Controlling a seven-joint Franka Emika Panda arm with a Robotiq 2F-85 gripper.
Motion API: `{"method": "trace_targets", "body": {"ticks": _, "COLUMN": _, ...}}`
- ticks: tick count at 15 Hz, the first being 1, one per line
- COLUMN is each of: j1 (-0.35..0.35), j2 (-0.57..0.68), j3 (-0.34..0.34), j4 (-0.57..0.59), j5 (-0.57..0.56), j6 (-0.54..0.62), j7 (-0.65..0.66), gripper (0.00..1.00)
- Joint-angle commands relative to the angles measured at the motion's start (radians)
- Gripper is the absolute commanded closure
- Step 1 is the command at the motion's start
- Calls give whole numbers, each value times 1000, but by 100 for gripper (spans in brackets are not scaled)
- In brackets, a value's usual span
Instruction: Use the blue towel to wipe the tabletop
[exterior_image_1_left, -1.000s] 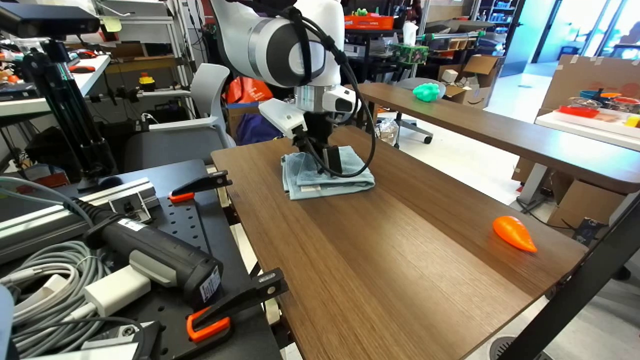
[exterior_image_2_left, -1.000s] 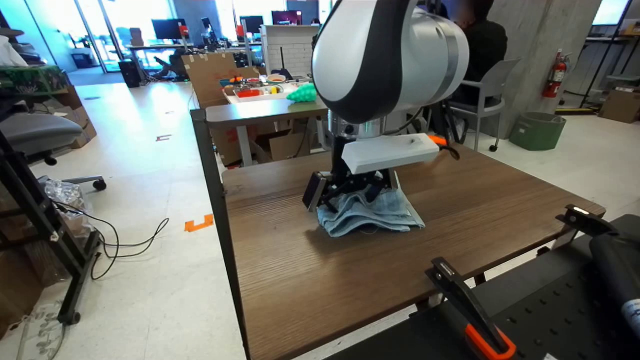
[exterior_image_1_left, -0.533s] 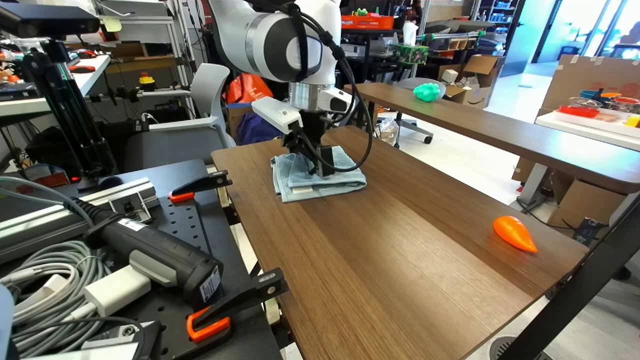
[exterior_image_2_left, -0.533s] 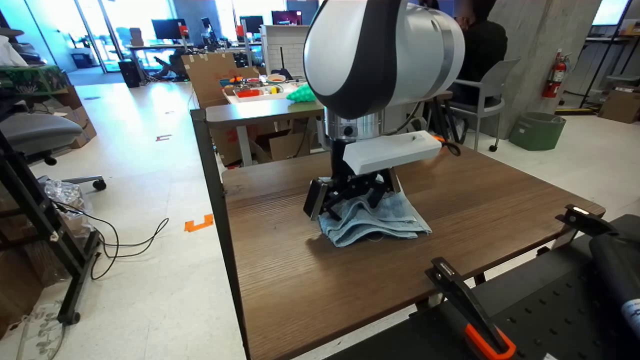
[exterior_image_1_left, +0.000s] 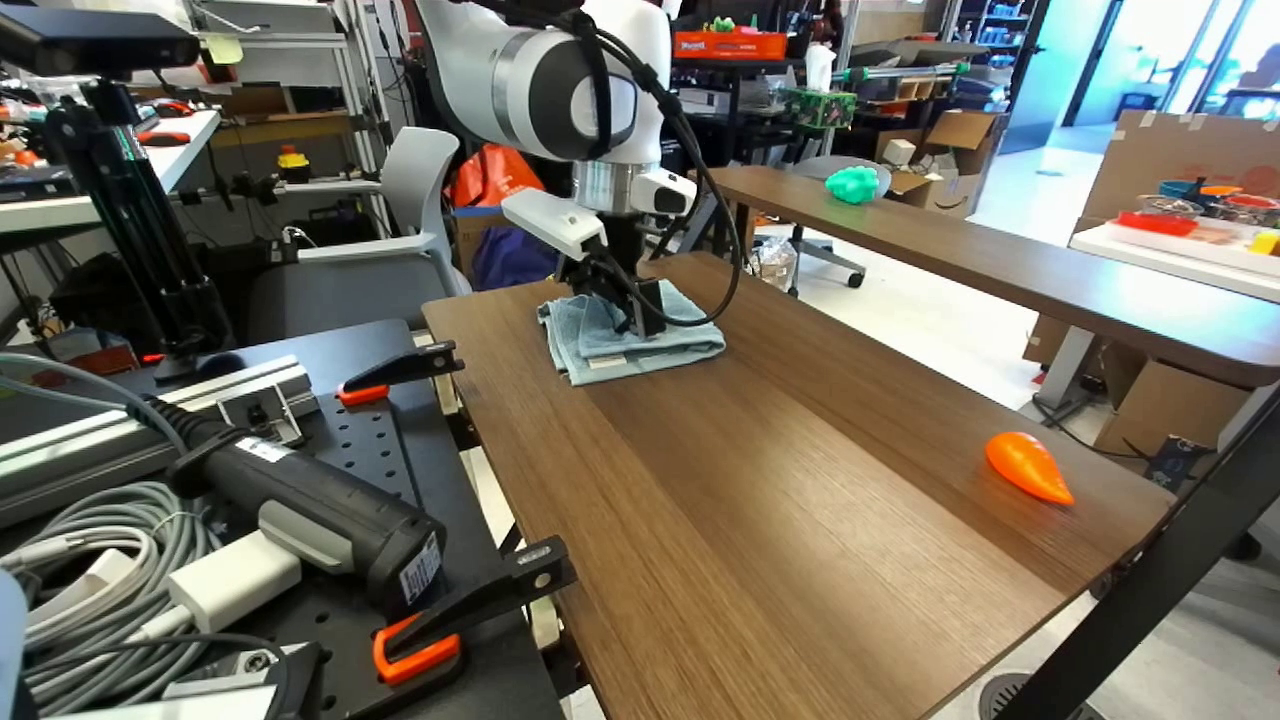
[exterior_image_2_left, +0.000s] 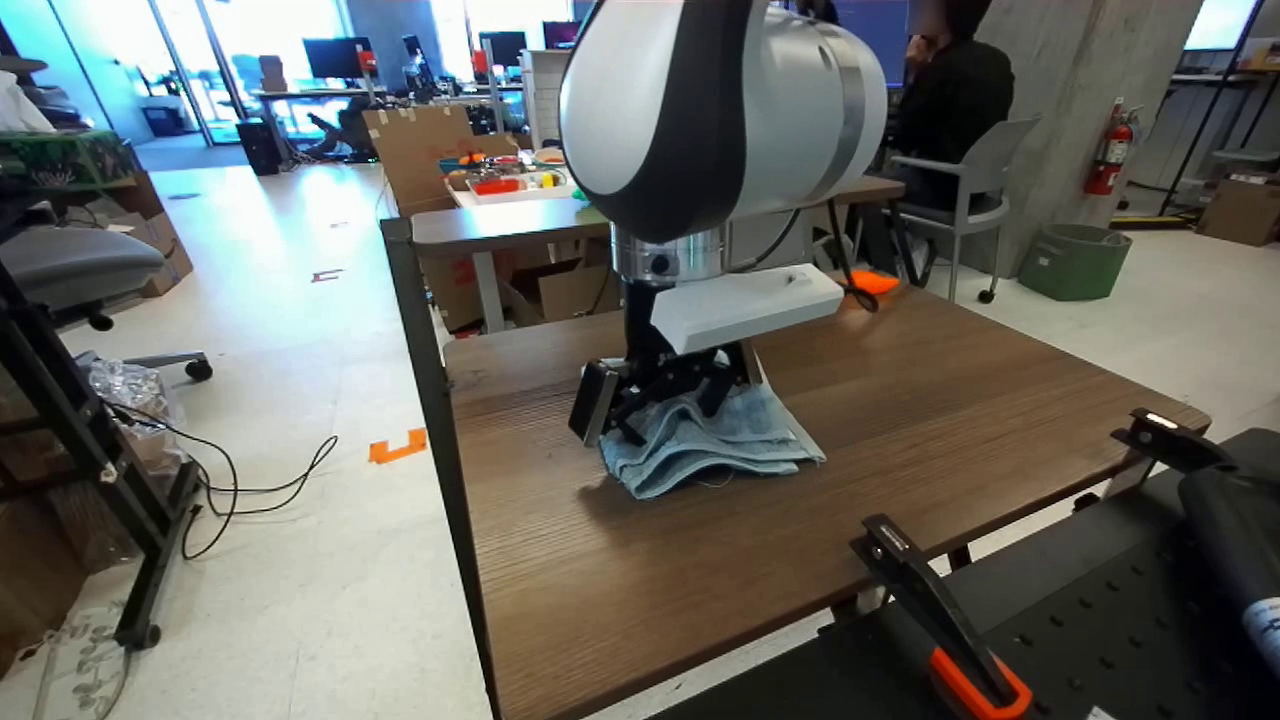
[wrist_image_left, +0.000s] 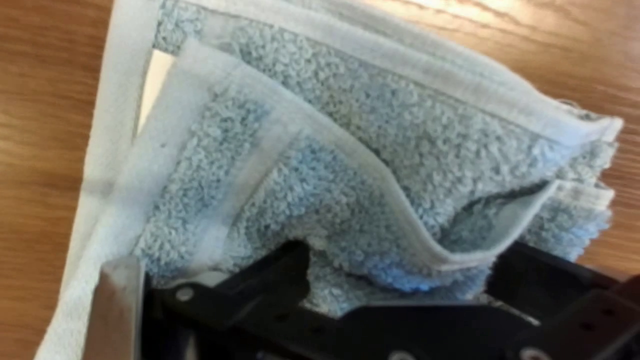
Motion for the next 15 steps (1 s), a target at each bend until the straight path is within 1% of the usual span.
{"method": "trace_targets", "body": {"ticks": 1, "j1": 30, "j2": 115, "j3": 0, "j4": 151, "j5": 32, "j6": 7, "j7": 11, "gripper": 0}}
{"method": "trace_targets", "body": {"ticks": 5, "j1": 18, "j2": 187, "j3": -8, "j4": 329, "j5": 93, "j6": -33, "j7": 73, "gripper": 0}}
{"method": "trace_targets", "body": {"ticks": 7, "j1": -7, "j2": 213, "j3": -9, "j4": 375, "j5": 124, "j6": -31, "j7": 74, "gripper": 0}}
{"method": "trace_targets", "body": {"ticks": 8, "j1": -9, "j2": 222, "j3": -21, "j4": 388, "j5": 129, "j6": -17, "j7": 79, "gripper": 0}}
{"method": "trace_targets", "body": {"ticks": 10, "j1": -28, "j2": 223, "j3": -40, "j4": 381, "j5": 137, "j6": 14, "j7": 77, "gripper": 0}}
{"method": "trace_targets", "body": {"ticks": 11, "j1": -58, "j2": 221, "j3": -50, "j4": 368, "j5": 134, "j6": 32, "j7": 52, "gripper": 0}}
{"method": "trace_targets", "body": {"ticks": 12, "j1": -73, "j2": 213, "j3": -66, "j4": 351, "j5": 129, "j6": 44, "j7": 46, "gripper": 0}}
{"method": "trace_targets", "body": {"ticks": 14, "j1": -122, "j2": 206, "j3": -76, "j4": 322, "j5": 136, "j6": 64, "j7": 28, "gripper": 0}}
{"method": "trace_targets", "body": {"ticks": 15, "j1": -154, "j2": 181, "j3": -72, "j4": 279, "j5": 146, "j6": 80, "j7": 17, "gripper": 0}}
